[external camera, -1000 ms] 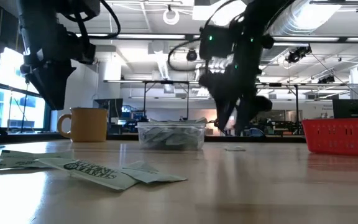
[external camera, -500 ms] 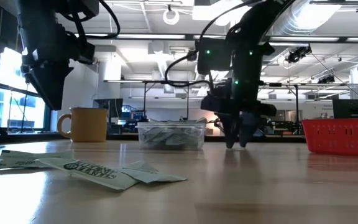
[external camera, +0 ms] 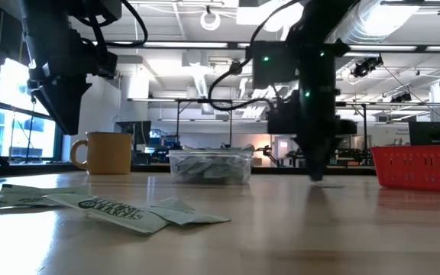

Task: Pick and place items into bin
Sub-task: Put the white stevia packet into the transparent bin

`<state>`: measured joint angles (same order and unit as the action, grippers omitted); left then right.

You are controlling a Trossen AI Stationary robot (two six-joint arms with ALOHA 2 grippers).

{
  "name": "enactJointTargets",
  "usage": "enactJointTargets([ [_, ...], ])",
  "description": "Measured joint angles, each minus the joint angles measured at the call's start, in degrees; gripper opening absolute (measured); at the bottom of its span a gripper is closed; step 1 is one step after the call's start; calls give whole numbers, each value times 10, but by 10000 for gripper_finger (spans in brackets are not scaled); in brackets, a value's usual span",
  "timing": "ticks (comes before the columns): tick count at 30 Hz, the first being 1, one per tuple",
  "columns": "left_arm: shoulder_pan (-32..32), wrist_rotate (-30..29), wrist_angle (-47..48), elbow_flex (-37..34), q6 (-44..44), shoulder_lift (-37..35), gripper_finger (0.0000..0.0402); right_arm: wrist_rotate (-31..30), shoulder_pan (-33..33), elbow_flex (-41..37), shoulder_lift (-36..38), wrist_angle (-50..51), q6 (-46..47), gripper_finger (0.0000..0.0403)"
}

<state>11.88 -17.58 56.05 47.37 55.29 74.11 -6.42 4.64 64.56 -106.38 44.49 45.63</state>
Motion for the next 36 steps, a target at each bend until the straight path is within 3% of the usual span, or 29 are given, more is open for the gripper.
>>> enactJointTargets([
  [4,0,-10,0,0,0,0,184,13,10,-1,60,24,9,9],
  [10,0,-12,-1,0,-10,0,184,-31,34,35,149,-36,3,2],
  [13,0,-10,-1,0,-11,0,184,23,54,46,145,-15,-32,8],
  [18,1,1,3,0,-8,0,184,66,30,37,115,80,10,72],
  [24,2,1,4,0,-2,0,184,79,-3,27,90,89,132,195],
  [27,1,-2,5,0,-15,0,184,76,-8,27,64,92,158,236],
  [36,1,-3,16,0,-25,0,184,70,-5,28,-26,99,78,244],
])
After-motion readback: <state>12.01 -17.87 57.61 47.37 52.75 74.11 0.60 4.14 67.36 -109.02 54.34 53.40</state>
